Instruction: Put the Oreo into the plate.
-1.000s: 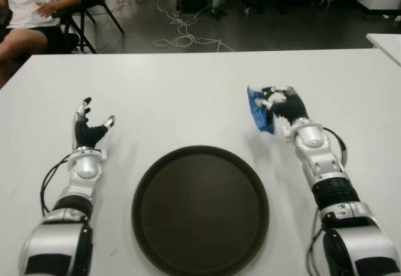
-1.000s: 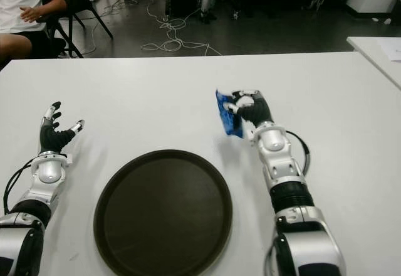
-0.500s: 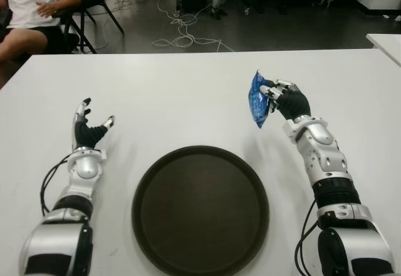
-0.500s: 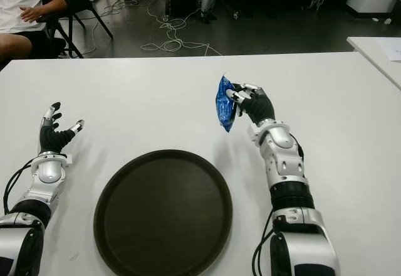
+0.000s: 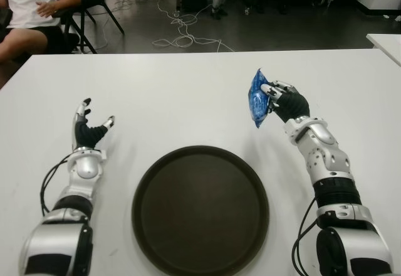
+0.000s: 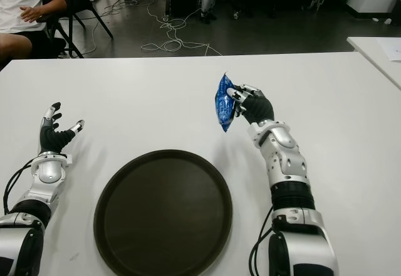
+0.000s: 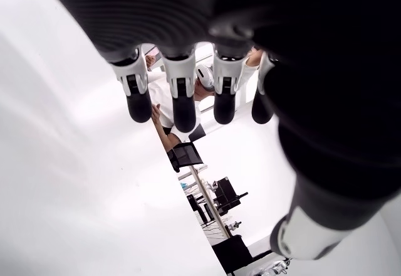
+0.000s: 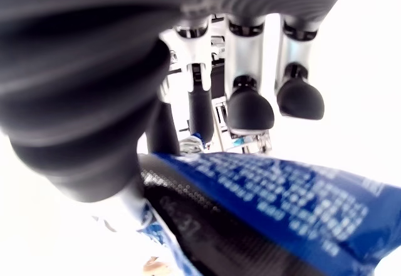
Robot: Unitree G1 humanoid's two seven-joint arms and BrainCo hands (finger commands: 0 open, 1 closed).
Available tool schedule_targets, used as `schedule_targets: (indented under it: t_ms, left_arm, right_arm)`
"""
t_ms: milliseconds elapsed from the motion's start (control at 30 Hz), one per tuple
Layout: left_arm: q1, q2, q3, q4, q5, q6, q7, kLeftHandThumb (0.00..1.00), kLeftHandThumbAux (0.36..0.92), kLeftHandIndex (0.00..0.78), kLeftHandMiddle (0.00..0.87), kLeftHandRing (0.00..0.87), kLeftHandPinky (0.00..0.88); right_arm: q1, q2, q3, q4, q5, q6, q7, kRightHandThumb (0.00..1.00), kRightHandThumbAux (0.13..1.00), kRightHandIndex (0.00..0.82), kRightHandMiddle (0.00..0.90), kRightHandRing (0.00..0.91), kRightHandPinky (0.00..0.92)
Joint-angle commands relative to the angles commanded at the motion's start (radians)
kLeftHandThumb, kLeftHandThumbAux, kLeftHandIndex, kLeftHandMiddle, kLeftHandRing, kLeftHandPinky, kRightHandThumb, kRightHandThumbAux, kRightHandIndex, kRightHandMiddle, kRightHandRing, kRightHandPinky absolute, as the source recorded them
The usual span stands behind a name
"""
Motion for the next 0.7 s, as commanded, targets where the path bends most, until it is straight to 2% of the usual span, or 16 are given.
schedule_targets:
  t_ms: [467,500,567,633,700]
  left_arm:
    - [-0.001,-0.003,0.001,-0.003,-0.002,-0.002,0.005,0.0,0.784,0.068,0.101,0.077,0.054]
    - [-0.001,-0.003,0.0,-0.003,-0.001,-0.002,0.006,0.0,0.783,0.068,0.1,0.075,0.054]
    - [-0.001,-0.002,-0.002,-0.002,0.002,0.001,0.009,0.0,0.782,0.067,0.099,0.075,0.055]
    - [-0.002,-0.002,-0.001,0.0,0.001,0.005,0.009,0.0,0.779,0.066,0.098,0.076,0.058]
    - [-0.003,-0.003,0.0,0.001,-0.001,0.007,0.008,0.0,0.777,0.065,0.098,0.078,0.062]
  right_arm:
    - [-0.027,0.001,-0.057,0.004,0.144,0.12,0.092,0.402,0.815,0.724,0.848,0.853,0.858]
    - [-0.028,0.002,-0.059,0.002,0.148,0.125,0.094,0.51,0.781,0.621,0.843,0.849,0.855]
    - [-0.03,0.002,-0.06,0.001,0.155,0.133,0.1,0.604,0.752,0.533,0.839,0.845,0.852]
    - [-0.032,0.004,-0.059,-0.001,0.162,0.143,0.107,0.663,0.733,0.478,0.836,0.844,0.85]
    - [-0.034,0.008,-0.056,-0.003,0.165,0.147,0.109,0.683,0.727,0.459,0.833,0.841,0.847]
